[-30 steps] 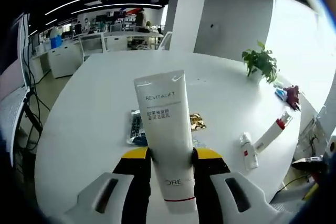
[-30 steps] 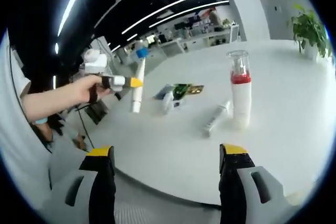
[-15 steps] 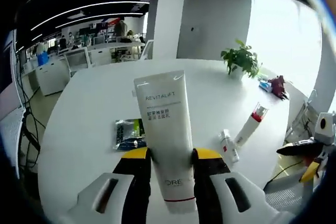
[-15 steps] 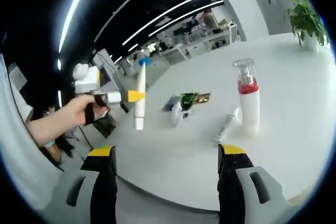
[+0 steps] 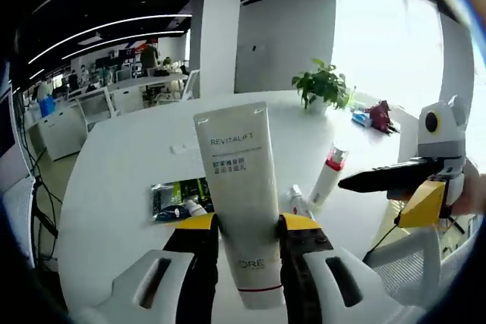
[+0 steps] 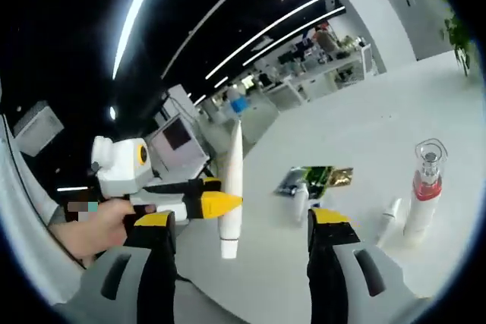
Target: Arrange the skincare products in the storage area until every visible bottle or jar stands upright without overlapping.
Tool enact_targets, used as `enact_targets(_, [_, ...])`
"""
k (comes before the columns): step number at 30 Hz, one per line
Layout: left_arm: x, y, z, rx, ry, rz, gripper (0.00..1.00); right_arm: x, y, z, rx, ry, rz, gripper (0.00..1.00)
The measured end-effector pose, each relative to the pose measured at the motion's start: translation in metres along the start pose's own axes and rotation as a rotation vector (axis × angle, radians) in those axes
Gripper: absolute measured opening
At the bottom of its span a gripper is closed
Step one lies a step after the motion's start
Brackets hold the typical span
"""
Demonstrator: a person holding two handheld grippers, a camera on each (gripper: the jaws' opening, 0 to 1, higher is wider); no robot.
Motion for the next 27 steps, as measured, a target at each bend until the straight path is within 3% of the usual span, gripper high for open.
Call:
enact_targets(8, [0.005,-0.001,0.024,0.012,-0.009,-0.075,0.27,-0.015,0.005,-0.029,0.024,0.079,-0.044,0.60])
enact_targets(16, [0.010,-0.004,0.043,0.021,-0.006,-0.175,0.27,-0.039,-0.001,-0.056,-0.003,0.133,-0.059,0.56])
enact_targets(27, [0.006,-0.012,0.060,0.031,-0.023,-0.221,0.27,-0.056,-0.012,-0.069,-0.020,0.144,-0.076,0.38])
Point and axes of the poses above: the point that each gripper's makers call its tool centre point, and the gripper's own axes: z roughly backward along the fingers, x roughly to its right, y roughly out of its top, the point moved 8 cm from there along z, roughly backward along the fingers, and after that the axes turned 7 degrees about y, right-handed, at the moved point
